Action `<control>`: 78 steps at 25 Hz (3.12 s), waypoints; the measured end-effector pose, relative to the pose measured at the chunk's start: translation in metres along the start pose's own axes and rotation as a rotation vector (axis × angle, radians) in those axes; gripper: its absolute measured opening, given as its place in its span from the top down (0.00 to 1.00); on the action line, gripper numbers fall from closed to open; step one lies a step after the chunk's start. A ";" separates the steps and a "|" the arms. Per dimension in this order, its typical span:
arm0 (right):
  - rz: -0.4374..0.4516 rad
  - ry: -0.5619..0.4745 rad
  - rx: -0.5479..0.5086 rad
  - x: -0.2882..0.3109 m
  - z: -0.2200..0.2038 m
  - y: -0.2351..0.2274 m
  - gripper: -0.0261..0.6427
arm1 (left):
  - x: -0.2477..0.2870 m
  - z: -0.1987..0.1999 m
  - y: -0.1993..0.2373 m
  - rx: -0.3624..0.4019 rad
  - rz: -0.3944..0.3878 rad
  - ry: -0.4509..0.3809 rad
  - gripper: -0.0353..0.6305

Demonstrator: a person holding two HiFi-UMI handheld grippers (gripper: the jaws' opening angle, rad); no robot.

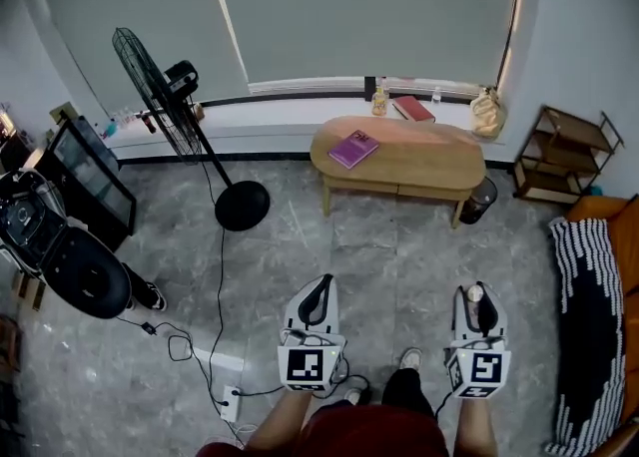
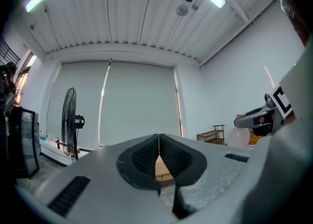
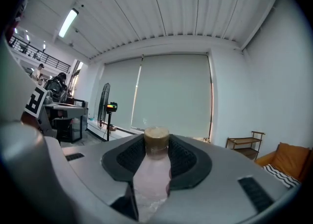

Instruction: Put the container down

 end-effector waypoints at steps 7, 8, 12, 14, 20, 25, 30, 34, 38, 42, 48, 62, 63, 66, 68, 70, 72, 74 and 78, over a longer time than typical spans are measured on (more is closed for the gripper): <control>0.042 -0.008 -0.003 0.008 0.002 0.025 0.75 | -0.014 -0.004 0.017 -0.001 0.024 0.005 0.93; 0.047 -0.008 -0.003 0.008 0.001 0.025 0.75 | -0.015 -0.007 0.015 -0.001 0.027 0.011 0.93; 0.061 0.001 0.000 0.017 -0.005 0.021 0.75 | -0.007 -0.013 0.013 0.015 0.027 0.010 0.93; 0.066 0.004 0.004 0.029 -0.008 0.018 0.75 | 0.003 -0.013 0.015 0.013 0.034 -0.002 0.93; 0.080 0.003 0.023 0.079 -0.019 0.011 0.75 | 0.045 -0.021 0.030 0.023 0.048 0.010 0.93; 0.089 0.020 0.036 0.132 -0.026 -0.008 0.75 | 0.098 -0.035 0.039 0.031 0.056 0.026 0.93; 0.087 0.042 0.049 0.183 -0.034 -0.036 0.75 | 0.158 -0.046 0.042 0.030 0.054 0.028 0.93; 0.083 0.044 0.055 0.219 -0.042 -0.061 0.75 | 0.202 -0.054 0.037 0.030 0.047 0.052 0.93; 0.077 0.049 0.072 0.252 -0.047 -0.081 0.75 | 0.241 -0.059 0.034 0.043 0.037 0.060 0.93; 0.084 0.034 0.090 0.281 -0.049 -0.100 0.75 | 0.274 -0.060 0.028 0.062 0.028 0.075 0.93; 0.085 0.025 0.107 0.307 -0.055 -0.125 0.75 | 0.310 -0.059 0.019 0.077 0.024 0.065 0.93; 0.061 -0.014 0.096 0.327 -0.037 -0.144 0.75 | 0.337 -0.050 0.021 0.073 0.030 0.048 0.93; 0.057 -0.014 0.094 0.328 -0.038 -0.145 0.75 | 0.339 -0.051 0.023 0.073 0.028 0.044 0.93; 0.050 -0.023 0.085 0.334 -0.039 -0.143 0.75 | 0.343 -0.054 0.029 0.070 0.026 0.028 0.93; 0.046 -0.025 0.081 0.339 -0.040 -0.138 0.75 | 0.346 -0.057 0.037 0.065 0.026 0.017 0.93; 0.042 -0.023 0.077 0.348 -0.040 -0.131 0.75 | 0.352 -0.059 0.046 0.061 0.022 0.007 0.93; 0.041 -0.020 0.074 0.360 -0.039 -0.124 0.75 | 0.359 -0.062 0.058 0.056 0.019 0.008 0.93; 0.046 -0.019 0.068 0.374 -0.039 -0.116 0.75 | 0.368 -0.068 0.070 0.045 0.022 0.022 0.93; 0.052 -0.007 0.061 0.409 -0.042 -0.097 0.75 | 0.392 -0.081 0.102 0.037 0.018 0.012 0.93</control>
Point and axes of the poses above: the fingertips, and each gripper's own axes: x forward along the fingers, y to its left, z out of its top, the point moved 9 cm from there along -x, backward along the fingers, and after that the axes turned 6 degrees about -y, right-handed, at the moved point
